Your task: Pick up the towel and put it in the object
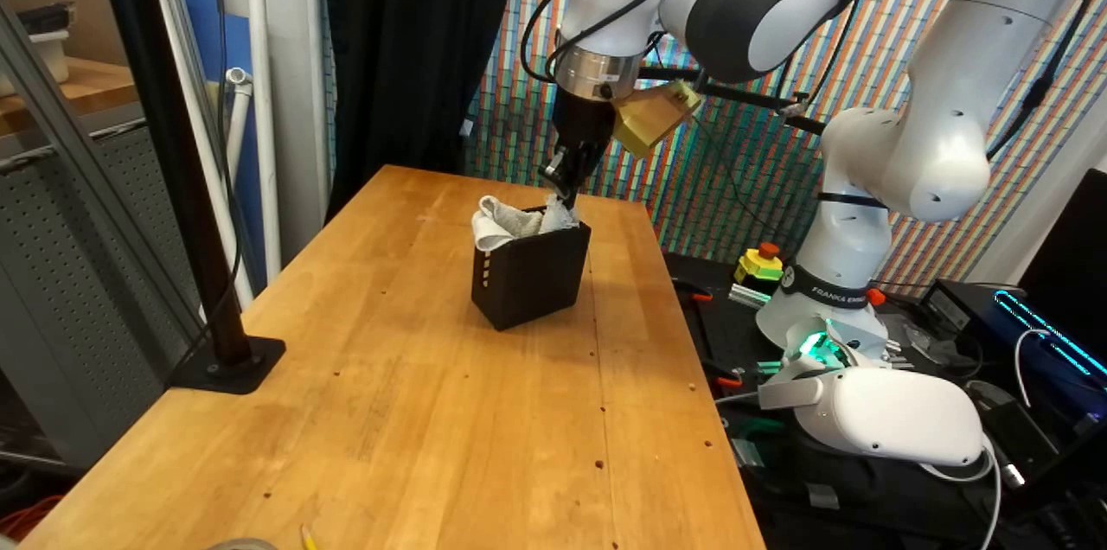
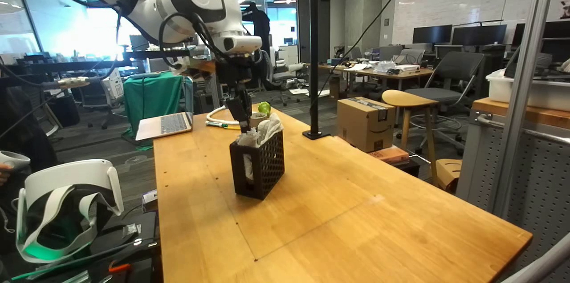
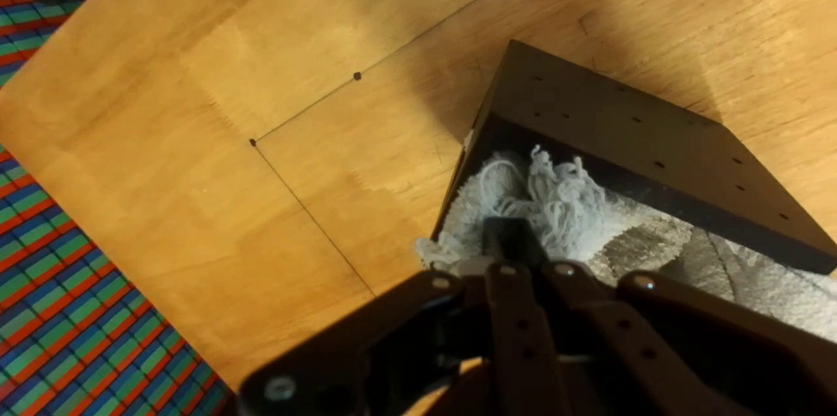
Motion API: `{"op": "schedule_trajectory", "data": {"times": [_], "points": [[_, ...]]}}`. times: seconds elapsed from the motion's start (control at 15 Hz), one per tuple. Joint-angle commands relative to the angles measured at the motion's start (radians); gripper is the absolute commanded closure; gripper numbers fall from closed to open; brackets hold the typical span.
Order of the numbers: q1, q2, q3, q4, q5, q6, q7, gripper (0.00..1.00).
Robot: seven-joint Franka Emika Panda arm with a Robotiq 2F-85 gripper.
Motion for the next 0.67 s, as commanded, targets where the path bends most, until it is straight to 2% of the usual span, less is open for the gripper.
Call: {"op": "schedule_trajectory", "data": {"times": [0.0, 0.2, 0.6], "points": [[-0.003, 0.058, -0.014, 0.04, 0.034, 0.074, -0.067, 0.96], [0.001, 0.091, -0.019, 0.053, 0.059, 0.118, -0.103, 0.96], [0.0, 0.108, -0.03, 0.048, 0.111, 0.133, -0.134, 0.96]]}}
